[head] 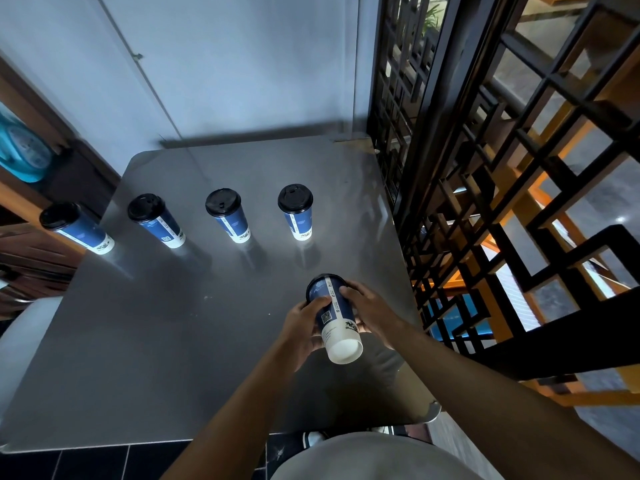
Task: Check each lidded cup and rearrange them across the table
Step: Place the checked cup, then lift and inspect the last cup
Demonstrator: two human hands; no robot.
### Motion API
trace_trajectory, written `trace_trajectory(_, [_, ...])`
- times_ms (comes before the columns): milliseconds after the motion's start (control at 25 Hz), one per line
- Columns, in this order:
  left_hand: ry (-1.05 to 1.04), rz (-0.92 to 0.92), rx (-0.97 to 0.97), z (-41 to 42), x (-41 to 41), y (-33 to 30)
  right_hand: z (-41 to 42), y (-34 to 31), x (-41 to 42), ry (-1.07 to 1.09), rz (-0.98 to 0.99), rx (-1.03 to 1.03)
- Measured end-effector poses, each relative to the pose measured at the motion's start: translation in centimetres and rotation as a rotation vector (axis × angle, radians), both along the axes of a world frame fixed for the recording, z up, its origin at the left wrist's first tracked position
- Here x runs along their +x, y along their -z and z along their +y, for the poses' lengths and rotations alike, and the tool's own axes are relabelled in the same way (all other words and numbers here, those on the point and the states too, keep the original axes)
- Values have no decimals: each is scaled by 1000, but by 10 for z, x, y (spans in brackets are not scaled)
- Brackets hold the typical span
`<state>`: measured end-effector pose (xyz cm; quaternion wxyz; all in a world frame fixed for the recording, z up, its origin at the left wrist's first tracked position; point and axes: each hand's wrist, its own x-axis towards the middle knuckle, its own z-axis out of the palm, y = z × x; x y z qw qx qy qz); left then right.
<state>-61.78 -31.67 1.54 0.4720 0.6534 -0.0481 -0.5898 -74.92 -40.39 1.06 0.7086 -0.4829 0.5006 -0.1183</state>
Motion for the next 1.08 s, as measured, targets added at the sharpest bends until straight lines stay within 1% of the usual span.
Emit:
trace_trajectory(120, [43, -44, -25, 2, 5, 3, 0, -1, -3, -36, 3, -30])
trace_trajectory(240, [132, -204, -87, 1, 10, 5, 0, 1, -6, -42, -30, -59])
trace_trajectory(320, [187, -293, -122, 0, 12, 2, -1, -1, -4, -39, -34, -124])
trace_trajectory(480, [258, -449, -154, -11, 15, 0, -9, -6, -1, 6, 42, -252])
trace_trajectory(600, [290, -462, -183, -25, 19, 0, -15, -12, -1, 35, 56, -330])
trace_trajectory(760, [378, -517, -213, -56, 18, 0, -30, -23, -5, 62, 69, -371])
trace_trajectory(920, [335, -579, -205, -101, 7, -2, -63, -22, -3, 149, 56, -378])
trace_trajectory(1080, [300, -593, -160, -151, 5, 9, -109, -21, 1, 148, 99, -406])
